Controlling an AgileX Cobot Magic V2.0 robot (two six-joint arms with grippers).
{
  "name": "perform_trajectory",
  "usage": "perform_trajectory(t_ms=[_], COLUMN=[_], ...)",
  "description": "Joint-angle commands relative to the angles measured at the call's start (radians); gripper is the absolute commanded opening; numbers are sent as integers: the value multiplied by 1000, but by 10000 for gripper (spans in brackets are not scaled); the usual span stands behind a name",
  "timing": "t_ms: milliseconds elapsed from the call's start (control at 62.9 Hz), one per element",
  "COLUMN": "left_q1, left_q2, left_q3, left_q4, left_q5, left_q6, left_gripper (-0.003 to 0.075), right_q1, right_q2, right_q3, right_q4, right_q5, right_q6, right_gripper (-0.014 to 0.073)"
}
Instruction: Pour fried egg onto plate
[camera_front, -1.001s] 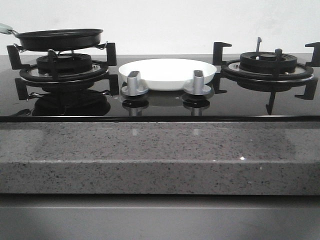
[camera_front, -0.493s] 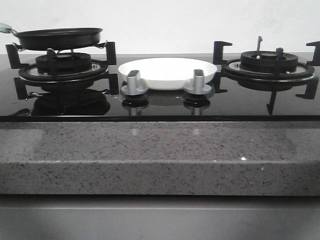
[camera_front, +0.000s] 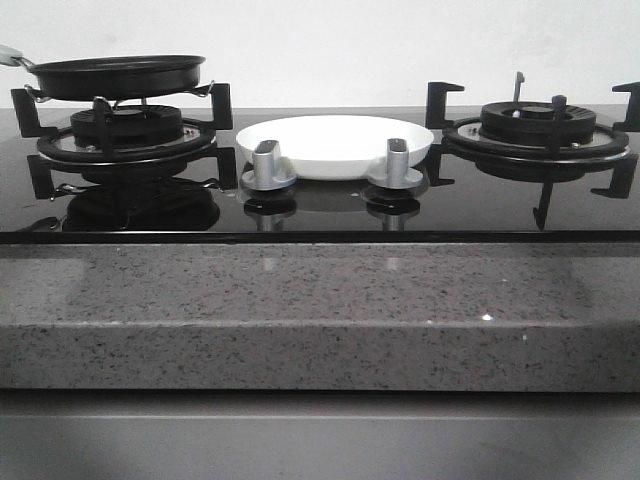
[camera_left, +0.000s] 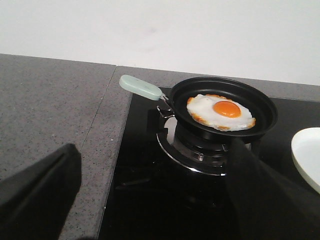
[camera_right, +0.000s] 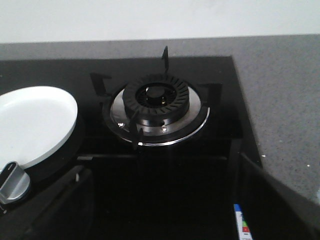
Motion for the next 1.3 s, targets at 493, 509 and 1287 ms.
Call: perform_trajectory(t_ms=[493, 509, 1287], left_q1=[-1, -1, -1], left_q2=[1, 1, 41], left_q3=[-36, -36, -9], left_q4=[-11, -11, -11], left_q5=[-82, -82, -135], left_q6=[-8, -8, -8], left_gripper=[510, 510, 511], right_q1=[205, 205, 204], right_q2=[745, 760, 1345], right_q3=[-727, -747, -1420], right_q4=[46, 51, 160], right_q5=[341, 354, 781], right_q6=[-69, -72, -221], right_gripper=[499, 487, 391])
